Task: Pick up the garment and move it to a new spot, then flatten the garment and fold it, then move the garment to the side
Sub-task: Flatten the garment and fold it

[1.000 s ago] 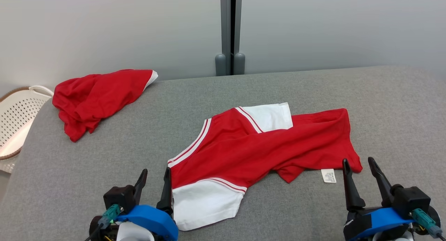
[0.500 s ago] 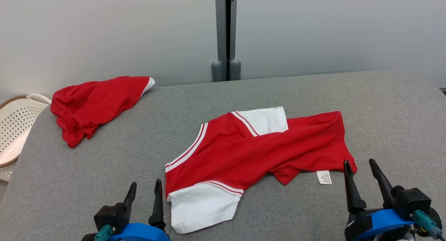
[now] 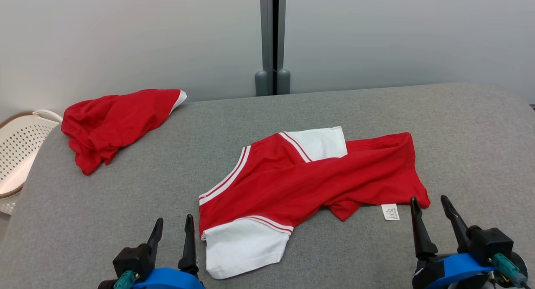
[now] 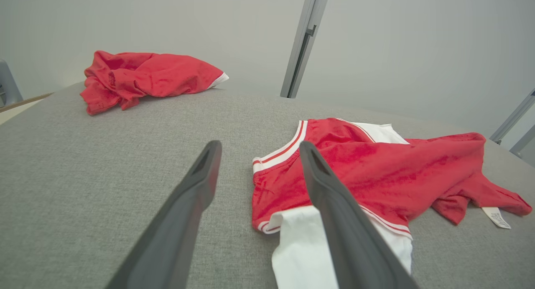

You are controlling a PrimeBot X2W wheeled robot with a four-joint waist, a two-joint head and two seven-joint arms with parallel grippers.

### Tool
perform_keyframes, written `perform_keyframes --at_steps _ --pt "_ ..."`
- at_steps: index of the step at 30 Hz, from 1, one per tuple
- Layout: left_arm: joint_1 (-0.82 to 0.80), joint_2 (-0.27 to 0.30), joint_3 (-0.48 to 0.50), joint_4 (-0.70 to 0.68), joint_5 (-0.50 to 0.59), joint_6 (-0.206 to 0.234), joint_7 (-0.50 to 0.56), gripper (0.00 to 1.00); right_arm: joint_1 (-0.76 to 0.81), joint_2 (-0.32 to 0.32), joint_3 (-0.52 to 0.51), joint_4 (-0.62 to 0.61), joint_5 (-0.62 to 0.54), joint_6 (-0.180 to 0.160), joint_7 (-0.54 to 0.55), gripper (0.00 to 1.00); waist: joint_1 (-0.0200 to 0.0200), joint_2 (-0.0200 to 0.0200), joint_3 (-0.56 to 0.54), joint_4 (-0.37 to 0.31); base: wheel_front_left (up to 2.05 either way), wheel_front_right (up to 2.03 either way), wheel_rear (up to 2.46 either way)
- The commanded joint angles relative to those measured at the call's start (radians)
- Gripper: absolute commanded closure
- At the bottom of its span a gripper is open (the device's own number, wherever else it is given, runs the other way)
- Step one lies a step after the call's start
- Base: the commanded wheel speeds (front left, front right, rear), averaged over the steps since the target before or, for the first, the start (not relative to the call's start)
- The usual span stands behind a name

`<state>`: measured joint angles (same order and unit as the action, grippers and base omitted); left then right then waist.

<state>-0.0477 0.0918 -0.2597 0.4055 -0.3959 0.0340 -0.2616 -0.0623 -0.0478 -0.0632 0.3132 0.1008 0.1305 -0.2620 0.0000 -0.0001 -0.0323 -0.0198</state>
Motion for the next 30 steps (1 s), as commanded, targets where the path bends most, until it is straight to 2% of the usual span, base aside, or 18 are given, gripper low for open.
perform_keyframes --at_steps 1,8,12,17,24,25,26,27,29,30 --pt "0.004 -0.001 0.008 -0.006 0.007 -0.007 -0.005 0.00 -0.001 -0.005 0.000 0.004 0.000 0.000 -0.005 0.00 0.0000 0.0001 0.002 0.001 0.00 0.00 0.00" --pt "0.019 -0.008 -0.010 0.047 0.002 -0.018 0.019 0.00 -0.008 -0.005 0.004 0.007 0.000 0.000 -0.005 0.00 0.0000 0.0001 0.012 -0.002 0.00 0.00 0.00" --pt "0.020 -0.010 -0.040 0.109 -0.011 -0.046 0.098 0.00 -0.006 -0.005 0.006 0.007 -0.003 0.000 -0.005 0.00 0.0000 0.0001 0.027 -0.011 0.00 0.00 0.00" --pt "0.011 -0.017 -0.055 0.165 -0.048 -0.062 0.165 0.00 -0.010 -0.005 0.014 0.006 -0.004 0.000 -0.005 0.00 0.0000 0.0001 0.054 -0.027 0.00 0.00 0.00" --pt "-0.017 -0.019 -0.059 0.207 -0.066 -0.076 0.157 0.00 -0.017 -0.005 0.013 0.008 -0.006 0.000 -0.005 0.00 0.0000 0.0001 0.078 -0.048 0.00 0.00 0.00" --pt "-0.023 -0.020 -0.061 0.213 -0.069 -0.079 0.155 0.09 -0.016 -0.005 0.013 0.009 -0.006 0.000 -0.005 0.00 0.0000 0.0001 0.079 -0.050 0.00 0.00 0.00" --pt "-0.026 -0.021 -0.065 0.219 -0.070 -0.086 0.154 0.31 -0.016 -0.005 0.012 0.010 -0.007 0.000 -0.005 0.00 0.0000 0.0001 0.079 -0.052 0.00 0.00 0.00" --pt "-0.029 -0.023 -0.071 0.224 -0.072 -0.091 0.154 0.57 -0.015 -0.005 0.011 0.012 -0.007 0.000 -0.005 0.00 0.0000 0.0001 0.080 -0.053 0.00 0.00 0.00" --pt "-0.037 -0.025 -0.080 0.231 -0.077 -0.097 0.152 0.97 -0.013 -0.005 0.006 0.018 -0.008 0.000 -0.005 0.00 0.0000 0.0001 0.080 -0.053 0.00 0.00 0.00" --pt "-0.040 -0.026 -0.084 0.234 -0.078 -0.101 0.150 1.00 -0.011 -0.005 0.002 0.024 -0.008 0.000 -0.005 0.00 0.0000 0.0001 0.079 -0.052 0.00 0.00 0.00"
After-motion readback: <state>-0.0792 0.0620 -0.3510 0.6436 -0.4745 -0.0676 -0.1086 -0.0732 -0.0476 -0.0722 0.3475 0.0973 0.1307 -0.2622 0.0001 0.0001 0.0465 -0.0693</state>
